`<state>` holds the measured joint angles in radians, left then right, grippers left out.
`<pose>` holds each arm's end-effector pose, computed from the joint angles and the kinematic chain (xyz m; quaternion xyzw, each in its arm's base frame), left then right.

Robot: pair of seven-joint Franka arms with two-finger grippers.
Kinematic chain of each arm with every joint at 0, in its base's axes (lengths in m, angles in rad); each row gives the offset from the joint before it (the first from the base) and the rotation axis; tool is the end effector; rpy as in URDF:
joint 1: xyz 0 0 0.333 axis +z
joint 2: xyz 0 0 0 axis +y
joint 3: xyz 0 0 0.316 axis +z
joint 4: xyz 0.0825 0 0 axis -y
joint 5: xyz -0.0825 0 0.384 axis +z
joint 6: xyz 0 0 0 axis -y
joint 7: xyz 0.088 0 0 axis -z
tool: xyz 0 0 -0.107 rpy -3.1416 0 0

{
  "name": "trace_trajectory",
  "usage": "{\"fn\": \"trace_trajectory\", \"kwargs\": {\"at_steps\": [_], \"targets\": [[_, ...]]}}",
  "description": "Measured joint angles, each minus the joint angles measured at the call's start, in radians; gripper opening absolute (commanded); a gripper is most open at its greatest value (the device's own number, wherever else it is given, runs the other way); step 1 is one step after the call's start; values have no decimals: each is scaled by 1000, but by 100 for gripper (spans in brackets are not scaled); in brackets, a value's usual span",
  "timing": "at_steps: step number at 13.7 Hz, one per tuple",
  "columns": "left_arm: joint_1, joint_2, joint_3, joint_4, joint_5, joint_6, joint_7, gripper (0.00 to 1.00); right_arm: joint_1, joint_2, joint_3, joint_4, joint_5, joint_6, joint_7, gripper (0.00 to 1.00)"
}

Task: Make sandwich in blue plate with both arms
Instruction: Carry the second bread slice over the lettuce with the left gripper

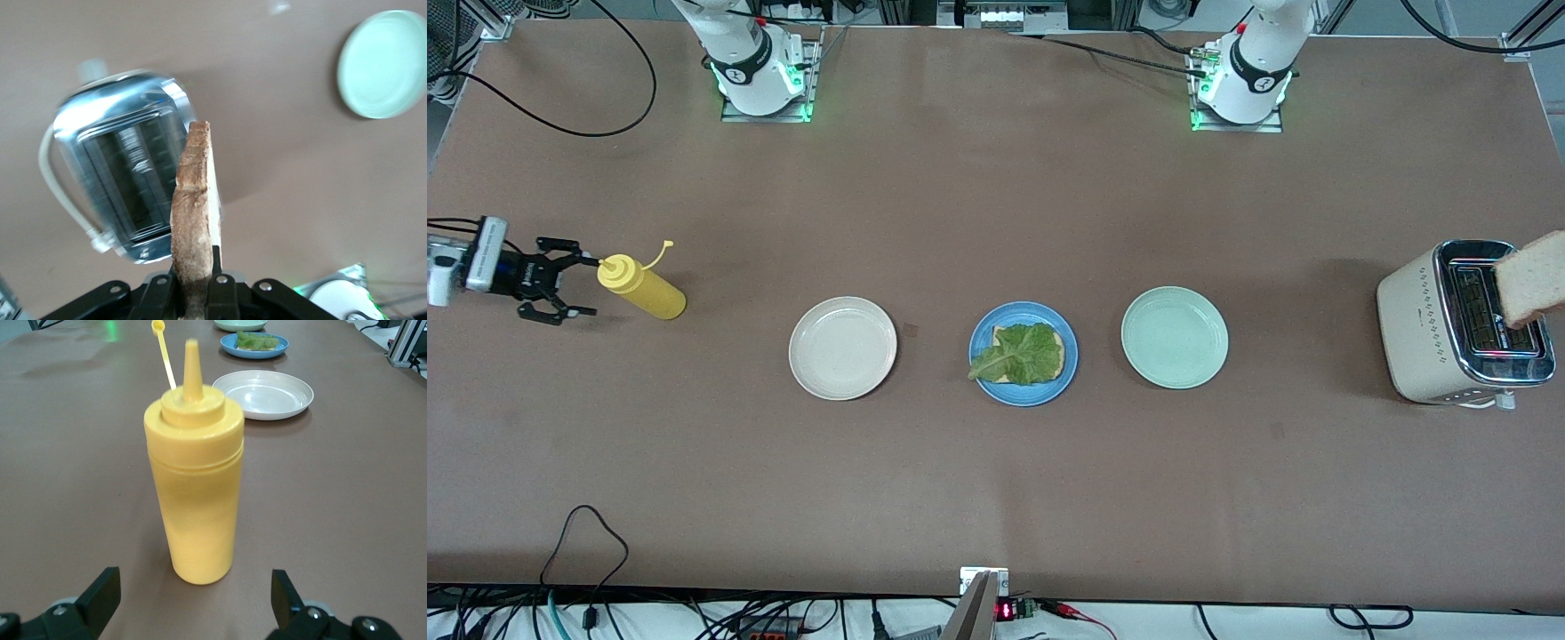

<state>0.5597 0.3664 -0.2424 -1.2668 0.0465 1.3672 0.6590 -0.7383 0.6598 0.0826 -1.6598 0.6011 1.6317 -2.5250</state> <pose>0.5911 0.2289 0.5356 0.9779 -0.1647 -0.1030 0.0779 0.5157 -0.3296 0.2097 -0.6228 -0.6481 -0.3039 0.3157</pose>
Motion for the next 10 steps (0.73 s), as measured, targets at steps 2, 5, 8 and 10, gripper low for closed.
{"fn": "trace_trajectory", "kwargs": {"at_steps": [2, 5, 8, 10], "targets": [[-9, 10, -99, -15, -29, -18, -105, 0, -9, -49, 0, 23, -27, -49, 96, 100], [-38, 53, -231, -73, -71, -13, -337, 0, -9, -132, 31, 56, -48, -115, 273, 100], [-65, 68, -312, -152, -153, 70, -455, 0, 3, -217, 107, 79, -76, -152, 494, 100], [-98, 73, -323, -222, -228, 183, -478, 0, 52, -283, 128, 93, -79, -177, 667, 100]]}}
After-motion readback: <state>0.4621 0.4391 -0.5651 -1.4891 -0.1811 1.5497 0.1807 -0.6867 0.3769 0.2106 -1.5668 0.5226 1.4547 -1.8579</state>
